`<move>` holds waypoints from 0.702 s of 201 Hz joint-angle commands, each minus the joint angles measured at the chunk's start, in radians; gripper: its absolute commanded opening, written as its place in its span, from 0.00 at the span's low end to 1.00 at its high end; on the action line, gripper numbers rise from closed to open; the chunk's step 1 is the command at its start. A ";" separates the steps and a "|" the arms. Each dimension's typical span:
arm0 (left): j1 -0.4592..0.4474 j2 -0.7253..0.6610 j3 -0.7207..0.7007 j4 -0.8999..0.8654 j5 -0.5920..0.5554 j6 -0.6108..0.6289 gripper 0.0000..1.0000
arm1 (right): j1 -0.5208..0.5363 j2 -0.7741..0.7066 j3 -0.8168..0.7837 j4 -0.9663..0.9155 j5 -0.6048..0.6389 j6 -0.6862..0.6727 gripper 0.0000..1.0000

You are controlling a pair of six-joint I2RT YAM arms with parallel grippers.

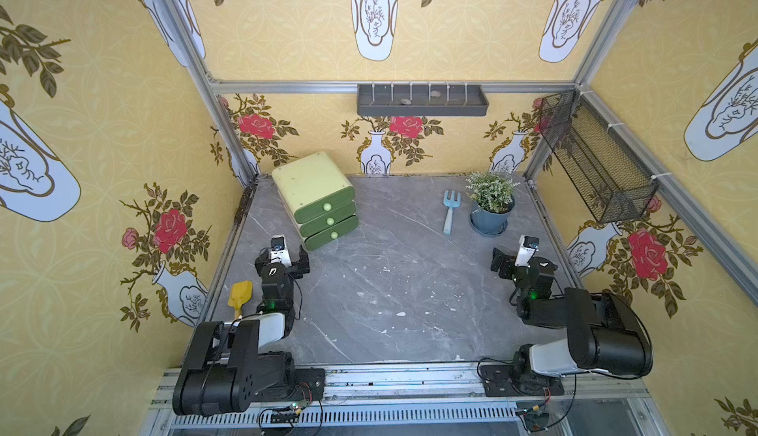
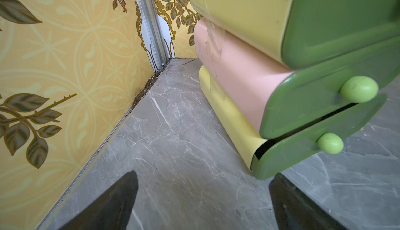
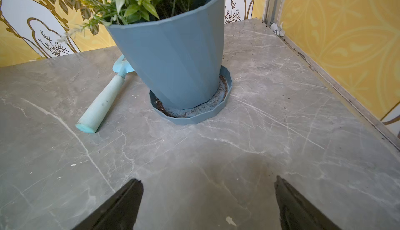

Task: Take the sponge out of the drawer
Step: Open the drawer in the storage box.

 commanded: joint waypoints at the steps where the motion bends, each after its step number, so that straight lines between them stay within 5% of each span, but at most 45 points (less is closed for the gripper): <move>1: 0.001 0.007 0.006 0.018 -0.003 0.002 1.00 | -0.002 -0.001 0.000 0.060 -0.003 -0.003 0.97; 141: 0.000 -0.026 -0.031 0.070 -0.014 0.002 1.00 | -0.011 -0.017 0.006 0.040 0.026 0.014 0.98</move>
